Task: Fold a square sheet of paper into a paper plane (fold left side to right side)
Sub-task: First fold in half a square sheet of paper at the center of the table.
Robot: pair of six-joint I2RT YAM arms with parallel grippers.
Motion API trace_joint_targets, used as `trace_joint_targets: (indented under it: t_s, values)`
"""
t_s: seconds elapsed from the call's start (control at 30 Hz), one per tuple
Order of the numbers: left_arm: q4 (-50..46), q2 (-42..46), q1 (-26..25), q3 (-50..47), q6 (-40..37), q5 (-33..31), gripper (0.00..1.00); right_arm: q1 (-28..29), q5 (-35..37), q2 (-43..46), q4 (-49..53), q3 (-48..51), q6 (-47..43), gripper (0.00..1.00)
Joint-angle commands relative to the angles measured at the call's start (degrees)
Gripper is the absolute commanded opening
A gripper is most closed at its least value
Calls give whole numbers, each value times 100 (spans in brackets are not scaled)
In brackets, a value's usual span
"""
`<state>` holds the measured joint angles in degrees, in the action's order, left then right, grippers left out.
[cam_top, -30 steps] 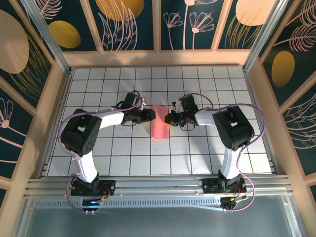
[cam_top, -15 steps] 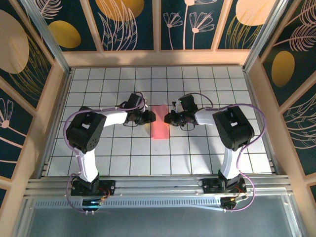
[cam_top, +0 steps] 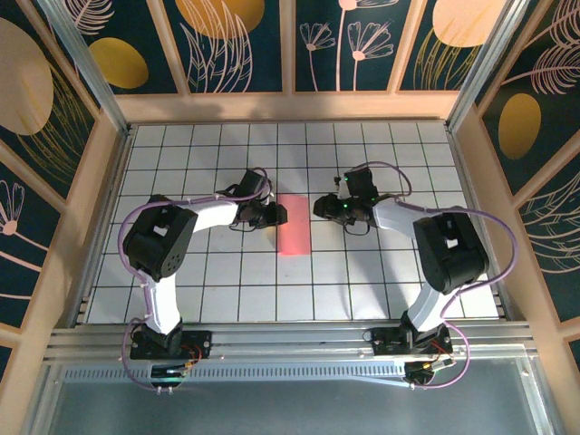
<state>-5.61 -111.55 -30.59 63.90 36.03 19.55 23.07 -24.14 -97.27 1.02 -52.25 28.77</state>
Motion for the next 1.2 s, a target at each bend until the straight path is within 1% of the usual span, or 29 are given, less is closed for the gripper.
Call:
trace_joint_targets:
  t_s: [0.0, 0.2, 0.57, 0.73, 0.97, 1.17]
  values:
    - [-395, -480, -122, 16, -24, -393, 37, -119, 407, 336, 207, 203, -135, 44]
    - [-594, -610, -202, 166, -117, -564, 37, -228, 432, 507, 87, 353, -109, 46]
    - [-858, -682, -219, 299, -335, -790, 37, -262, 384, 489, 24, 391, -117, 46]
    - [-899, -603, -219, 265, -266, -1060, 36, -262, 376, 496, 22, 408, -126, 46]
    - [-804, -557, -219, 219, -150, -1056, 35, -266, 371, 494, 0, 450, -118, 46]
    - [-819, -457, -219, 167, -216, -1120, 34, -266, 350, 484, -46, 480, -92, 46]
